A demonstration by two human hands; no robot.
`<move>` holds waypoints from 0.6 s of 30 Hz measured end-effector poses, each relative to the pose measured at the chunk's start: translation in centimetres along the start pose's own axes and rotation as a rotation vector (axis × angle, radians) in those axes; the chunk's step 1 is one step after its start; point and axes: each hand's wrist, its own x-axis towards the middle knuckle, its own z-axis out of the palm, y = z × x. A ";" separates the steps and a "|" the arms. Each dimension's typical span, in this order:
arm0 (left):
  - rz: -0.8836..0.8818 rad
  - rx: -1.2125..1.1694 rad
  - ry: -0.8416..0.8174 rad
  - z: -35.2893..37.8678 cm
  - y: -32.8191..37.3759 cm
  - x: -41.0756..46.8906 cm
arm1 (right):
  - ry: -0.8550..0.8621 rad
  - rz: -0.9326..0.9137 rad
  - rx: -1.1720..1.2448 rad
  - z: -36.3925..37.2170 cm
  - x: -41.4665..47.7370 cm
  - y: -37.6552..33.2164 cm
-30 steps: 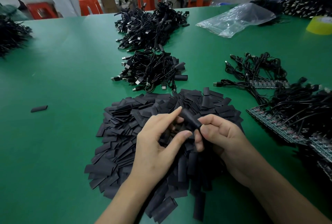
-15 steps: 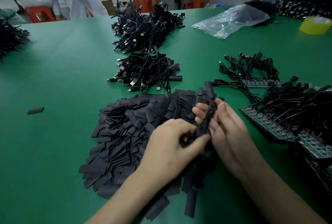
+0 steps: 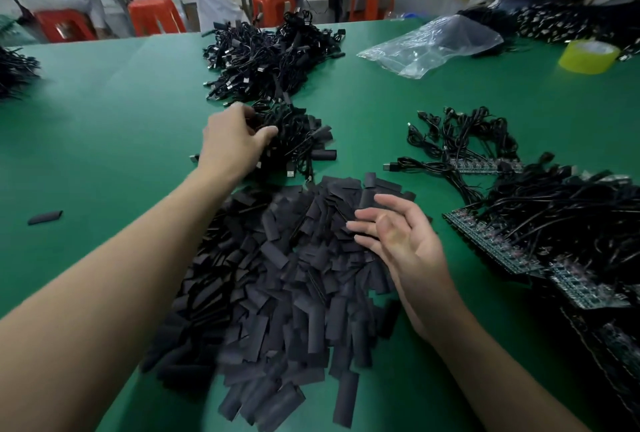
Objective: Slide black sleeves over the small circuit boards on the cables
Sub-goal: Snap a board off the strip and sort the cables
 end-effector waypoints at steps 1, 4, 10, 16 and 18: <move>0.023 0.036 0.046 0.4 0.4 -0.1 | 0.002 -0.006 -0.003 -0.1 0.1 0.0; 0.247 0.140 0.116 2.7 2.9 -1.7 | 0.031 -0.037 -0.029 -0.2 0.2 0.4; 0.663 0.158 -0.248 8.5 9.7 -4.5 | 0.181 -0.187 -0.124 -0.4 0.2 0.5; 0.802 0.198 -0.317 12.5 13.9 -4.3 | 0.349 -0.249 -0.169 -0.8 0.4 0.2; 0.857 0.192 -0.302 13.2 15.3 -3.9 | 0.381 -0.250 -0.166 -0.9 0.3 0.2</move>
